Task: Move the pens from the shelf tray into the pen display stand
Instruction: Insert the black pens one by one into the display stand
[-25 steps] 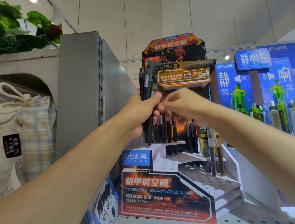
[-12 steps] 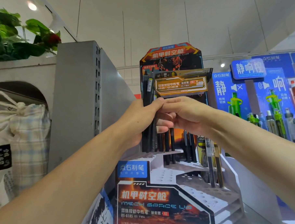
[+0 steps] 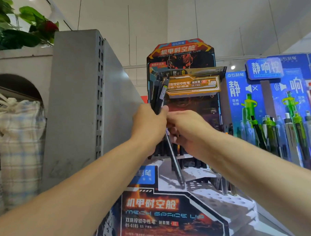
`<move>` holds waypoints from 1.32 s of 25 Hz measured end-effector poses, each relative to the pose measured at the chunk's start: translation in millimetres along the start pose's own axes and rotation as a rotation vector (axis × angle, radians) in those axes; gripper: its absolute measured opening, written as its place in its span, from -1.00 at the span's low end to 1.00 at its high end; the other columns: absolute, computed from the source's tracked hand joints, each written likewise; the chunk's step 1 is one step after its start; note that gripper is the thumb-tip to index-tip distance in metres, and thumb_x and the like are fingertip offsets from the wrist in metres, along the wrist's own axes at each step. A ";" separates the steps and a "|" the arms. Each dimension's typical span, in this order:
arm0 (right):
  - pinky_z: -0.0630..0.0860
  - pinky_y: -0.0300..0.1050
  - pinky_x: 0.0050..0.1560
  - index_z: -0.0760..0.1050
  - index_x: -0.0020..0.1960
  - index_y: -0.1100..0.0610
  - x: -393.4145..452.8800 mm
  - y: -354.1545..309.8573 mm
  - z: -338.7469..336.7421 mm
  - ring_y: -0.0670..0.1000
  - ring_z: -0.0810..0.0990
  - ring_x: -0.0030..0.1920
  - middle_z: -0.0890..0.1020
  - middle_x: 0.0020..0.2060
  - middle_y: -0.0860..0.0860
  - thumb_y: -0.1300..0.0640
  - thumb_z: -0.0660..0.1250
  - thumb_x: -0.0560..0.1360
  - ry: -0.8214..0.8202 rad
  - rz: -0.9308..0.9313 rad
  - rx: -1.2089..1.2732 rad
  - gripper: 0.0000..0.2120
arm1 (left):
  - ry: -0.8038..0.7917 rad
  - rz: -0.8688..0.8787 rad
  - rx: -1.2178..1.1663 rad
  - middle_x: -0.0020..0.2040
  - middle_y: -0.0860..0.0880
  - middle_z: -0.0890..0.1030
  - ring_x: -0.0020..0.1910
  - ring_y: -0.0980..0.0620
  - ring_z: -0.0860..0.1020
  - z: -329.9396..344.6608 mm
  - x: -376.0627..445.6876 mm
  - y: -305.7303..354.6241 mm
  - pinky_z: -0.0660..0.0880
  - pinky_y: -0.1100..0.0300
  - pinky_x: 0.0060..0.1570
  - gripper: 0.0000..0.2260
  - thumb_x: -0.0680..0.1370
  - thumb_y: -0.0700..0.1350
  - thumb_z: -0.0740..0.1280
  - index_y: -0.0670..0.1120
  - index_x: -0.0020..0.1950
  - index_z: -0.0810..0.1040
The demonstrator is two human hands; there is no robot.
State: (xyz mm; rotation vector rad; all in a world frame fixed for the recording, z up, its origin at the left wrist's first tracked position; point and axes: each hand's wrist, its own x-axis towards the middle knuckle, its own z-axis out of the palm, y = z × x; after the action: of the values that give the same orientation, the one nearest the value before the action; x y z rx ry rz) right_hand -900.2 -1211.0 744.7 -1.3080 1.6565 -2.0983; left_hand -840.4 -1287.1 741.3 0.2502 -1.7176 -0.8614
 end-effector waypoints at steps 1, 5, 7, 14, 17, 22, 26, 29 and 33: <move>0.40 -0.27 -0.46 0.60 0.16 0.35 -2.3 2.2 3.7 -0.08 0.44 -0.45 0.49 -0.37 0.05 0.26 0.23 0.63 0.006 0.018 -0.028 -0.77 | 0.007 0.013 0.034 -0.15 -0.13 0.65 -0.27 -0.03 0.61 0.2 1.3 -2.3 0.50 0.14 -0.29 -0.79 0.66 0.00 0.29 -0.12 0.14 0.59; 0.44 -0.16 -0.33 0.54 0.10 0.16 -16.6 -12.1 -9.8 -0.01 0.45 -0.33 0.52 -0.23 0.10 0.18 0.31 0.60 -0.179 0.091 -0.278 -0.89 | 0.034 0.034 0.121 0.01 -0.13 0.65 -0.08 -0.11 0.62 -12.0 8.9 -6.6 0.60 -0.01 -0.13 -0.76 0.66 0.01 0.28 -0.09 0.23 0.58; 0.44 -0.16 -0.36 0.55 0.07 0.16 -23.7 -18.9 -20.7 -0.01 0.48 -0.33 0.57 -0.19 0.13 0.17 0.40 0.56 -0.329 0.115 -0.382 -0.88 | 0.048 0.039 0.112 0.04 -0.13 0.65 -0.01 -0.14 0.63 -15.7 10.0 -8.8 0.60 -0.07 0.01 -0.75 0.67 0.02 0.27 -0.06 0.27 0.56; 0.54 -0.20 -0.39 0.57 -0.20 0.20 -20.9 -12.3 -36.2 -0.03 0.55 -0.40 0.59 -0.38 0.09 0.26 0.48 0.49 -0.333 0.047 -0.568 -0.87 | 0.023 0.034 -0.035 -0.08 -0.08 0.66 -0.24 0.00 0.62 -12.4 6.8 0.5 0.48 0.24 -0.37 -0.79 0.68 0.00 0.23 -0.04 0.25 0.54; 0.58 -0.18 -0.36 0.53 -0.19 0.22 -11.6 -14.0 -53.3 -0.01 0.60 -0.37 0.62 -0.38 0.09 0.27 0.44 0.53 -0.174 0.002 -0.639 -0.85 | 0.011 -0.033 -0.222 -0.21 -0.13 0.64 -0.42 0.06 0.55 -14.9 7.2 3.3 0.52 0.24 -0.44 -0.78 0.69 -0.05 0.24 -0.07 0.30 0.51; 0.69 -0.02 -0.28 0.50 -0.11 0.25 5.3 -9.3 -52.5 0.06 0.67 -0.31 0.60 -0.28 0.16 0.25 0.36 0.60 0.023 -0.095 -0.581 -0.88 | -0.058 -0.046 -0.243 -0.26 -0.12 0.65 -0.50 0.11 0.52 -14.3 2.1 6.8 0.54 0.30 -0.46 -0.79 0.68 -0.06 0.25 -0.15 0.20 0.55; 0.71 0.04 -0.20 0.48 0.14 0.26 18.1 -7.5 -46.4 0.14 0.73 -0.25 0.65 -0.32 0.17 0.20 0.31 0.63 0.067 -0.142 -0.684 -0.85 | -0.087 -0.061 -0.236 -0.22 -0.11 0.69 -0.44 0.06 0.58 -12.3 0.4 9.8 0.56 0.27 -0.39 -0.78 0.67 -0.04 0.27 -0.15 0.20 0.55; 0.71 0.06 -0.15 0.49 0.18 0.29 22.9 -5.1 -46.4 0.16 0.74 -0.25 0.68 -0.31 0.18 0.18 0.31 0.63 0.070 -0.116 -0.762 -0.80 | -0.101 -0.062 -0.244 -0.22 -0.12 0.69 -0.42 0.04 0.58 -12.3 0.5 10.7 0.55 0.23 -0.36 -0.77 0.67 -0.04 0.28 -0.15 0.22 0.55; 0.71 0.08 -0.13 0.50 0.12 0.33 26.7 -2.6 -47.6 0.17 0.74 -0.25 0.70 -0.28 0.22 0.22 0.31 0.62 0.041 -0.069 -0.801 -0.83 | -0.120 -0.065 -0.248 -0.23 -0.11 0.70 -0.43 0.05 0.59 -10.9 -0.6 11.5 0.56 0.25 -0.37 -0.78 0.66 -0.04 0.29 -0.14 0.21 0.56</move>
State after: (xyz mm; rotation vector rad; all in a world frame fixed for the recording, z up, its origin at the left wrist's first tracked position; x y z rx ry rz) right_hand -949.0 -1192.4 760.9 -1.5083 2.6454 -1.5152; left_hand -827.4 -1283.1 749.4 0.0895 -1.6997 -1.1465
